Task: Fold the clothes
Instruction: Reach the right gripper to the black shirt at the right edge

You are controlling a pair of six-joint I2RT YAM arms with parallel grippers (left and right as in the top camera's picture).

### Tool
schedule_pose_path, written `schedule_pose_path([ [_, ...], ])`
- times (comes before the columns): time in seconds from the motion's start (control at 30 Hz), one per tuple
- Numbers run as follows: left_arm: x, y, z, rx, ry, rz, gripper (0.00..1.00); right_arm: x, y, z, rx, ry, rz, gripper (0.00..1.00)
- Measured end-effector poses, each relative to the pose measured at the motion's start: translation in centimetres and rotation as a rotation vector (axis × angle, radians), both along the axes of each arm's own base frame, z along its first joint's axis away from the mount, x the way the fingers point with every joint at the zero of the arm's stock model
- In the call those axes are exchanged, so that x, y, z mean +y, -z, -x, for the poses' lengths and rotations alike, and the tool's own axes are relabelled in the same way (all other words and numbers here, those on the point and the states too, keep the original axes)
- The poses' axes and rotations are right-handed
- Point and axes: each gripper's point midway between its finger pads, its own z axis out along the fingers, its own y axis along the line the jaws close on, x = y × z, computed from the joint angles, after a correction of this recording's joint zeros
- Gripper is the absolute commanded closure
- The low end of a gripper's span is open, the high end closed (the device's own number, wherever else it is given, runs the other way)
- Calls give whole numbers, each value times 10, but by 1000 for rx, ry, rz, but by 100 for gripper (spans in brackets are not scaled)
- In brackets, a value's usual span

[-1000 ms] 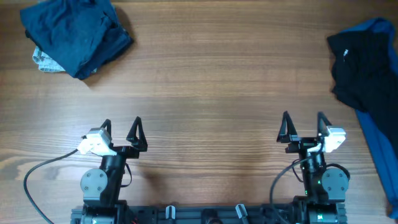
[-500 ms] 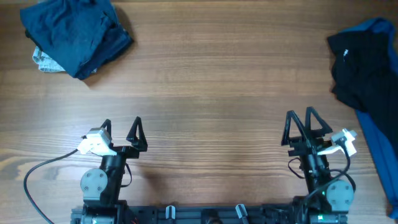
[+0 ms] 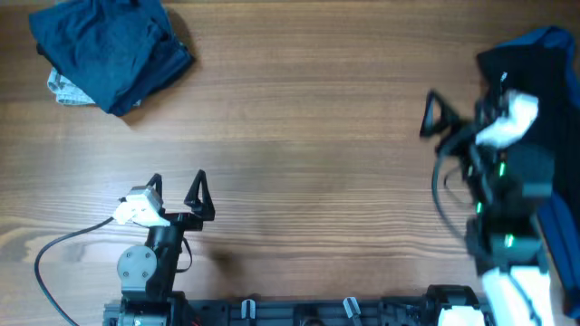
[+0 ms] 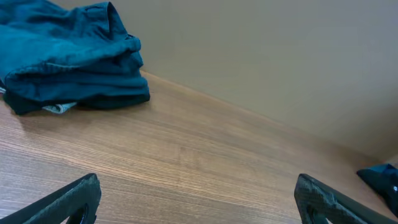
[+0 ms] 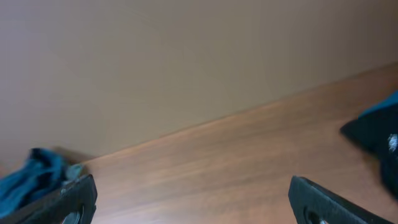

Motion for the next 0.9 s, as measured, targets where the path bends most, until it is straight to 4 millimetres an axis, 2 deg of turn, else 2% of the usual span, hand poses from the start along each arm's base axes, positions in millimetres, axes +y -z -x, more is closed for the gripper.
schedule_pose_path([
  [0.07,0,0,0,0,0,0,0,-10,6,-18,153,18,30,0],
  [0.17,0,0,0,0,-1,0,0,-38,-1,-59,278,70,50,0],
  [0.2,1,0,0,0,-3,0,0,-54,3,-71,351,97,48,0],
  [0.37,1,0,0,0,-4,0,0,-119,35,-100,524,210,12,0],
  [0.5,1,0,0,0,-4,0,0,-152,69,-103,600,264,-26,0],
  [0.63,1,0,0,0,-4,0,0,-163,89,-109,633,289,-26,0],
  [0.77,1,0,0,0,-3,0,0,-183,114,-115,670,345,1,0],
  [0.9,1,0,0,0,-4,0,0,-209,154,-117,736,380,16,0],
])
